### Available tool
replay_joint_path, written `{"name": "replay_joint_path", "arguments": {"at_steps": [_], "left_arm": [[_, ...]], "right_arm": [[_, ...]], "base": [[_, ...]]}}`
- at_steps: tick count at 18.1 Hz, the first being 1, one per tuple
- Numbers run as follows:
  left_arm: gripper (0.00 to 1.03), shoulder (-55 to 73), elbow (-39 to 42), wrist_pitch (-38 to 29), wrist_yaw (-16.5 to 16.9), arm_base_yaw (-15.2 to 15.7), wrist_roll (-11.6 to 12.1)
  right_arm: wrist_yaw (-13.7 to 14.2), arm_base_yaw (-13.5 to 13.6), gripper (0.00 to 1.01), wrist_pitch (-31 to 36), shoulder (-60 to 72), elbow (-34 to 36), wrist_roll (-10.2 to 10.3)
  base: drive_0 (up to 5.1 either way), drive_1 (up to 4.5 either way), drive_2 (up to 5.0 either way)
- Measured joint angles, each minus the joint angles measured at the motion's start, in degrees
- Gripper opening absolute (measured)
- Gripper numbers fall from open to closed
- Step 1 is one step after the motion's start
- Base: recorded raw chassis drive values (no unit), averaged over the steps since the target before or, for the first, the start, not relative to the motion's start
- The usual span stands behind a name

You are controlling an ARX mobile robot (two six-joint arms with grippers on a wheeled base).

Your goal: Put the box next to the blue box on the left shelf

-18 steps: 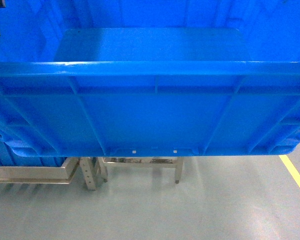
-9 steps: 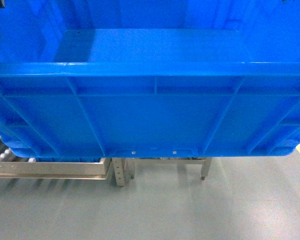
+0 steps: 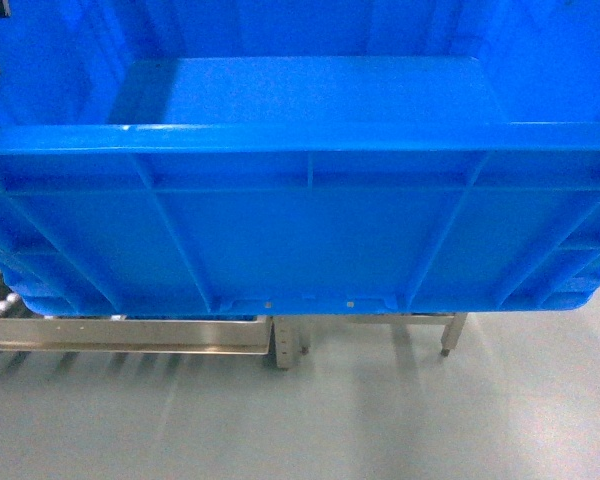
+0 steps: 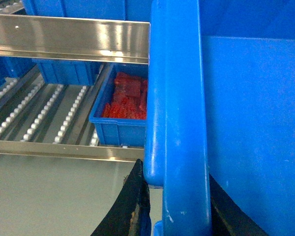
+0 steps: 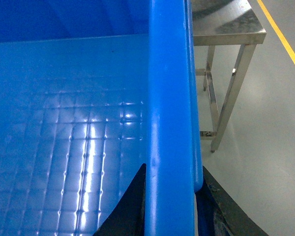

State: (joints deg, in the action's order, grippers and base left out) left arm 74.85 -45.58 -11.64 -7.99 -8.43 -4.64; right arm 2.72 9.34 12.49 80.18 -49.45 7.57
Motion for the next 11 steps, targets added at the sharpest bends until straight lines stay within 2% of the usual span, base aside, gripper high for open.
{"name": "replay_joint_path", "arguments": {"at_steps": [11], "left_arm": [[0.17, 0.0, 0.0, -0.3, 0.0, 0.0, 0.0]], "right_arm": [[0.0, 0.0, 0.21, 0.2, 0.0, 0.0, 0.0]], "base": [[-5.0, 2.35, 2.3]]}}
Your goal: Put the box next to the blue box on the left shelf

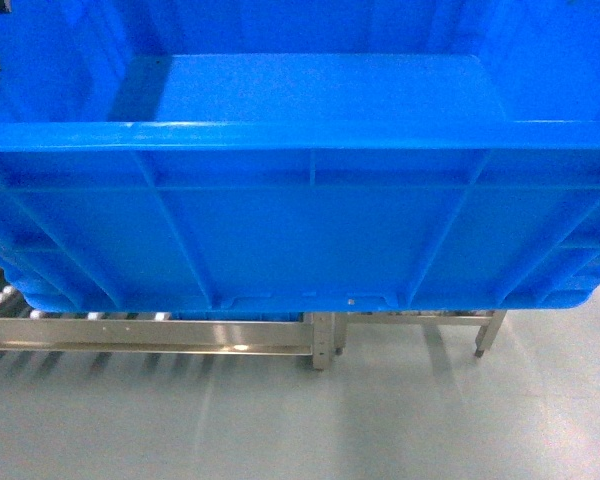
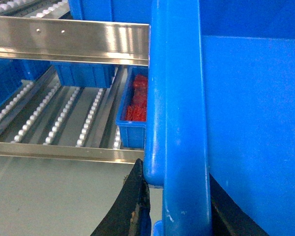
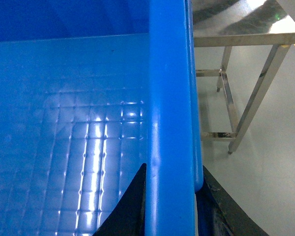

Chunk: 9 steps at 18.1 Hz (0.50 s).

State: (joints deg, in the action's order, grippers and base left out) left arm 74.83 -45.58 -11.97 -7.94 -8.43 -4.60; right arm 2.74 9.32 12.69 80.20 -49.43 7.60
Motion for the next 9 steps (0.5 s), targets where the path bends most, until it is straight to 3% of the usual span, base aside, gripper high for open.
{"name": "replay_joint_path", "arguments": {"at_steps": [9], "left_arm": [[0.17, 0.0, 0.0, 0.2, -0.1, 0.0, 0.0]], "right_arm": [[0.0, 0.0, 0.21, -0.1, 0.0, 0.0, 0.0]], "base": [[-5.0, 2.38, 2.4]]}}
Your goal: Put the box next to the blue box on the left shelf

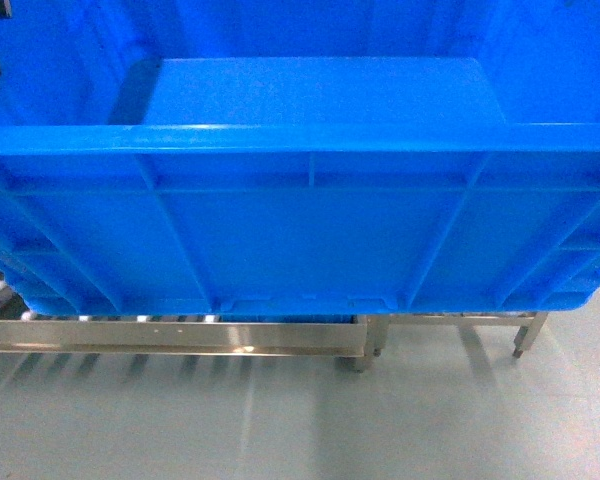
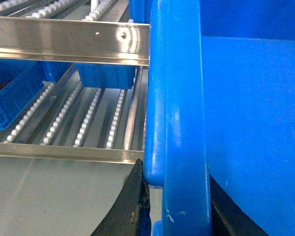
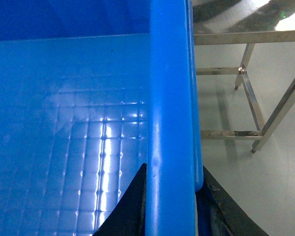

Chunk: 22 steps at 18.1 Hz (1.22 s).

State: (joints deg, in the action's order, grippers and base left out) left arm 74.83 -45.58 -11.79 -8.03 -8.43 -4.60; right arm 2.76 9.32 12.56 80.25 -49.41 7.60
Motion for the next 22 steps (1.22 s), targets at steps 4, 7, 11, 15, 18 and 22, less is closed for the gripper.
{"name": "replay_joint_path", "arguments": {"at_steps": [4, 7, 11, 15, 18, 22], "left_arm": [[0.17, 0.0, 0.0, 0.1, 0.1, 0.0, 0.0], [0.17, 0.0, 0.0, 0.2, 0.1, 0.0, 0.0], [0.17, 0.0, 0.0, 0.2, 0.0, 0.0, 0.0], [0.17, 0.0, 0.0, 0.0, 0.0, 0.0, 0.0], [0.17, 0.0, 0.0, 0.1, 0.0, 0.0, 0.0], [0.17, 0.0, 0.0, 0.2, 0.1, 0.0, 0.1]], "right_arm": [[0.0, 0.0, 0.21, -0.1, 0.0, 0.0, 0.0], [0.0, 0.0, 0.21, -0.1, 0.0, 0.0, 0.0], [0.0, 0.0, 0.21, -0.1, 0.0, 0.0, 0.0], [0.0, 0.0, 0.21, -0.1, 0.0, 0.0, 0.0], [0.0, 0.0, 0.21, 0.0, 0.0, 0.0, 0.0], [0.0, 0.0, 0.21, -0.1, 0.0, 0.0, 0.0]], "base": [[-4.9, 2.48, 2.5], [-4.9, 2.48, 2.5], [-4.9, 2.48, 2.5], [-5.0, 2.41, 2.4], [-4.9, 2.47, 2.5], [-4.9, 2.47, 2.5]]}}
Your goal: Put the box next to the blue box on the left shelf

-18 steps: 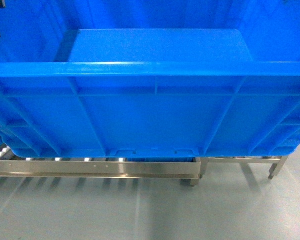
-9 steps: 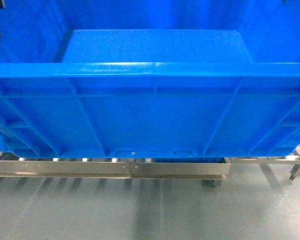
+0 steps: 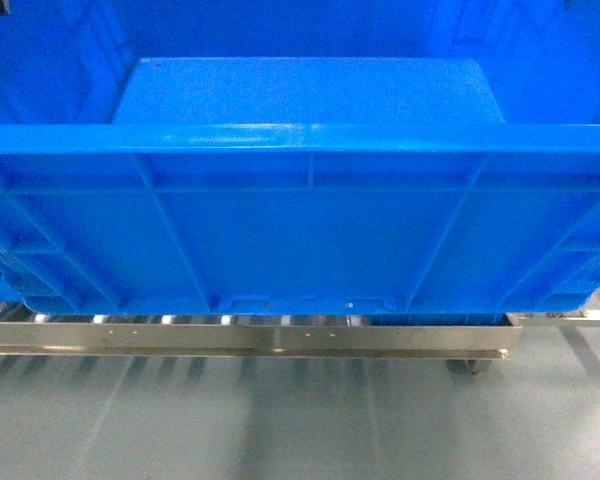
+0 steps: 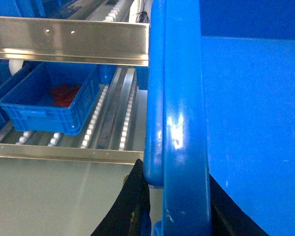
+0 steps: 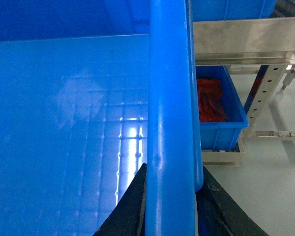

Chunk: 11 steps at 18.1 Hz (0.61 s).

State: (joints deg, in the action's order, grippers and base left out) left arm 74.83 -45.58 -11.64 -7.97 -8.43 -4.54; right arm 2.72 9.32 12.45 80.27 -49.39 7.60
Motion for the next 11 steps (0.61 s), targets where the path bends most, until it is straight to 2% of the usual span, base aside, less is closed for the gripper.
{"name": "replay_joint_path", "arguments": {"at_steps": [11], "left_arm": [[0.17, 0.0, 0.0, 0.0, 0.0, 0.0, 0.0]], "right_arm": [[0.0, 0.0, 0.21, -0.1, -0.1, 0.0, 0.0]], "base": [[-4.9, 2.46, 2.5]]}}
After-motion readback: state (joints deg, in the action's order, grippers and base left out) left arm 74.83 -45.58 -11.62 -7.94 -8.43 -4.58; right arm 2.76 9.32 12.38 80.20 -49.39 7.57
